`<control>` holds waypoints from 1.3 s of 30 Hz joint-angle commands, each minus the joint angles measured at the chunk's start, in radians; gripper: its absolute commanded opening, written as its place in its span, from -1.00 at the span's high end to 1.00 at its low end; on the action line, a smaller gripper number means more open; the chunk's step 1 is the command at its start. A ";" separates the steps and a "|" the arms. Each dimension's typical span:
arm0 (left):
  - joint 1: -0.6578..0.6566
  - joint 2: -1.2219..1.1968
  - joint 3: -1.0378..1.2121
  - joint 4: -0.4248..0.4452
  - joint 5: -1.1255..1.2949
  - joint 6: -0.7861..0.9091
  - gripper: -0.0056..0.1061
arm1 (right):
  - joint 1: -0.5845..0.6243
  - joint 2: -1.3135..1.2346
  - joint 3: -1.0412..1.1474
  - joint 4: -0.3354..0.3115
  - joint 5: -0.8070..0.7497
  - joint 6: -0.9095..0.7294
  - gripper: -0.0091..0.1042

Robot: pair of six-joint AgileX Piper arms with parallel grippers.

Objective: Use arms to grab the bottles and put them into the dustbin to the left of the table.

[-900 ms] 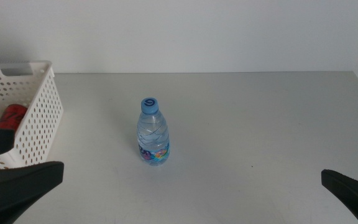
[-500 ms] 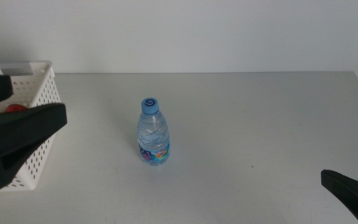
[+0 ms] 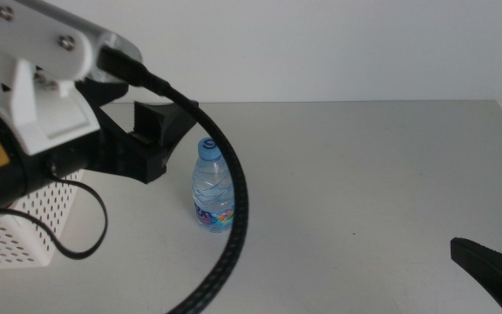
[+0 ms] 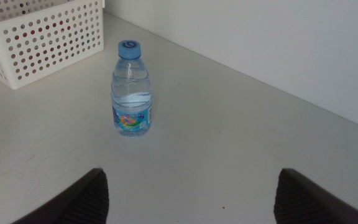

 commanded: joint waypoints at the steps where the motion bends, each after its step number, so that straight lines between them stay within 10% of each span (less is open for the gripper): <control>1: 0.023 0.038 0.027 -0.013 -0.126 -0.017 -0.71 | 0.001 0.001 -0.024 -0.001 -0.068 -0.013 -0.37; 18: 0.038 0.513 0.377 -0.102 -1.041 -0.041 -0.71 | 0.001 0.001 -0.024 -0.001 -0.068 -0.013 -0.37; 39: 0.108 0.887 0.097 -0.024 -1.080 -0.083 -0.71 | 0.001 0.001 -0.024 -0.001 -0.068 -0.013 -0.37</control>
